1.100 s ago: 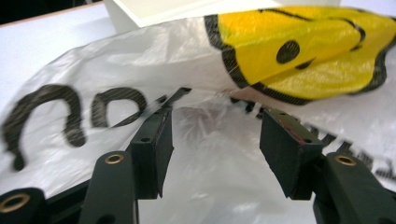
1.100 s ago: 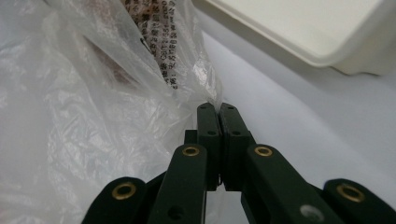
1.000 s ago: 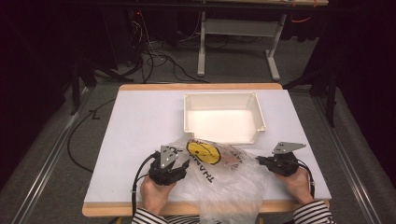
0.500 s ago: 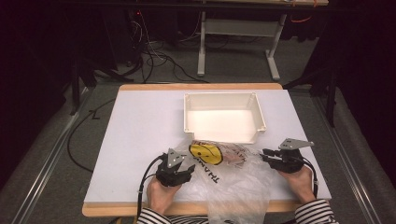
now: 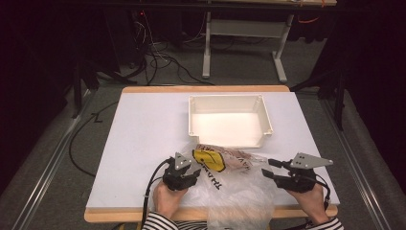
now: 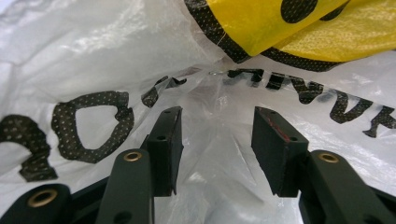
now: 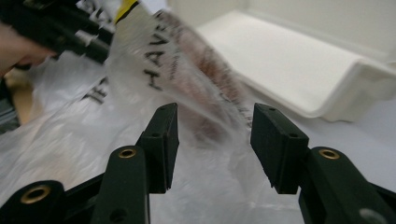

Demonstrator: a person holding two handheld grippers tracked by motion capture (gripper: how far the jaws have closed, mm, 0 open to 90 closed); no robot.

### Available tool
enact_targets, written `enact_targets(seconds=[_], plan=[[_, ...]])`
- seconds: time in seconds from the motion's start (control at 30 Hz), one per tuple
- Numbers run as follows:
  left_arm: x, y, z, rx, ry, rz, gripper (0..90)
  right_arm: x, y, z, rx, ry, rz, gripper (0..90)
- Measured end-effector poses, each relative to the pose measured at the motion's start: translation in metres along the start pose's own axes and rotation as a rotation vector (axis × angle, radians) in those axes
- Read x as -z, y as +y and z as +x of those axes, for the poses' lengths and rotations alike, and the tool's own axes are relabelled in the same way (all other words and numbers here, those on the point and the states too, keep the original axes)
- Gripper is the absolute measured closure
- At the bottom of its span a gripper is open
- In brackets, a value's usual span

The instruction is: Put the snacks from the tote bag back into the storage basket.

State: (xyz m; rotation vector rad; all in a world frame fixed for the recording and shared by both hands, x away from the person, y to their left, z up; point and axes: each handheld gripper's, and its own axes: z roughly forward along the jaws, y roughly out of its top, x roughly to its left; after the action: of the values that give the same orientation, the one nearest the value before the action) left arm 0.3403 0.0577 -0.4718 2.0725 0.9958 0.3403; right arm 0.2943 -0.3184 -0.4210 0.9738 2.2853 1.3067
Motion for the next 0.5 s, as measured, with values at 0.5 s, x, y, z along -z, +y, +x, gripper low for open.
enact_targets(seconds=[0.5], plan=[[-0.008, -0.005, -0.001, -0.005, 0.009, 0.018, 55.7, -0.06, -0.026, 0.002, 0.045, 0.064, 0.254, 60.9]])
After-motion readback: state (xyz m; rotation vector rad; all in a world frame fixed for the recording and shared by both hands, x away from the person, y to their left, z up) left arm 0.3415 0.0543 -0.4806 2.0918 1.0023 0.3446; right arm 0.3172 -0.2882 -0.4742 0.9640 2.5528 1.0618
